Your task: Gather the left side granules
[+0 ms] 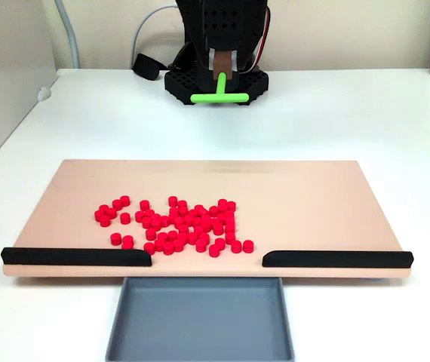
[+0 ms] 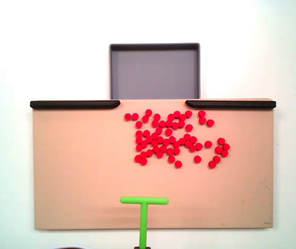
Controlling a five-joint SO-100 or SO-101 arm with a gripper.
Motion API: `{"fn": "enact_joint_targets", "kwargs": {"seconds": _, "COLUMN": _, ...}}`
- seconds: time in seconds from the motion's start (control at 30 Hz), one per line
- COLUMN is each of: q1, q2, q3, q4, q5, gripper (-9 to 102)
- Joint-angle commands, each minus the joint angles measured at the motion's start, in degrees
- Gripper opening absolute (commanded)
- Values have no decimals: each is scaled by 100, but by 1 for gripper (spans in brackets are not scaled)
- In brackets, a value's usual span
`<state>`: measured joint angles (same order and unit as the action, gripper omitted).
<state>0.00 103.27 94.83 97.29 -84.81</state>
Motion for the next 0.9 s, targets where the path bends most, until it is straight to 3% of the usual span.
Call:
{"fn": "enact_joint_targets", "kwargs": {"seconds": 0.0, "q1": 70, "q2": 105, "q3": -62, "q4": 9, "q5": -123, "gripper": 0}}
{"fn": "enact_joint_targets", "kwargs": {"seconds": 0.87, "q1": 26, "q2": -272, "q3": -141, "q4": -387, "q5": 193, "gripper": 0}}
